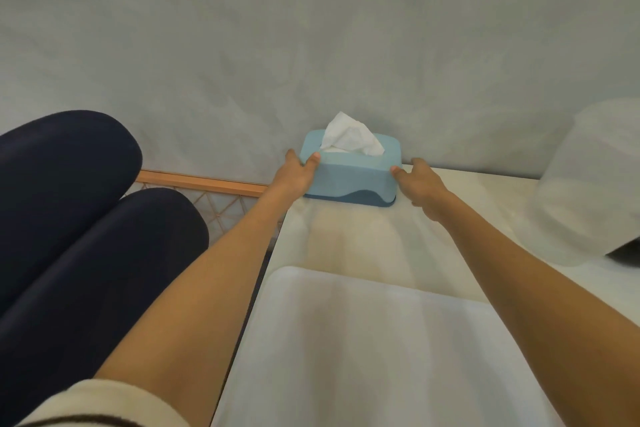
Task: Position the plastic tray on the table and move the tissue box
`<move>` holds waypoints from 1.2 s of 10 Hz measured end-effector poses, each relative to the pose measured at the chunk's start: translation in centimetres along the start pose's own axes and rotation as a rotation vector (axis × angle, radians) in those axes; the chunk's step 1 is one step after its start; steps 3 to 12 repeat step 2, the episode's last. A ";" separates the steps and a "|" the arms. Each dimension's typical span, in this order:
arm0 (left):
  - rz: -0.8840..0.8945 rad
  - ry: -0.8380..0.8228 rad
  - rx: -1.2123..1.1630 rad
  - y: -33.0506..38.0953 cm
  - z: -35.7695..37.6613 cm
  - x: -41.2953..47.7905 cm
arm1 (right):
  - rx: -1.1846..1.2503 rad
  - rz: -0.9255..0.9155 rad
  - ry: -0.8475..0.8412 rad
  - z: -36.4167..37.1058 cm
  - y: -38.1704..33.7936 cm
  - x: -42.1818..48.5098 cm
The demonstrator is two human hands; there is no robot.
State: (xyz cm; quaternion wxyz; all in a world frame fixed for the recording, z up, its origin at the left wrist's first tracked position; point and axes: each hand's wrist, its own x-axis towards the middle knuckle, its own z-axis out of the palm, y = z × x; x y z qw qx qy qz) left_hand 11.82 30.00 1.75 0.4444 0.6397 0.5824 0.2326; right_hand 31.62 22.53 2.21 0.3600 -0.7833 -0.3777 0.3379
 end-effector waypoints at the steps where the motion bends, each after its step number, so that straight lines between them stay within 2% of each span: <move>1: 0.068 0.075 0.068 -0.1 -0.8 -2.5 | -0.097 -0.017 0.045 -0.7 0.5 -2.2; 2: 0.187 0.220 0.072 -0.6 -1.6 -5.1 | -0.170 -0.021 0.063 -1.1 0.5 -5.4; 12: 0.187 0.220 0.072 -0.6 -1.6 -5.1 | -0.170 -0.021 0.063 -1.1 0.5 -5.4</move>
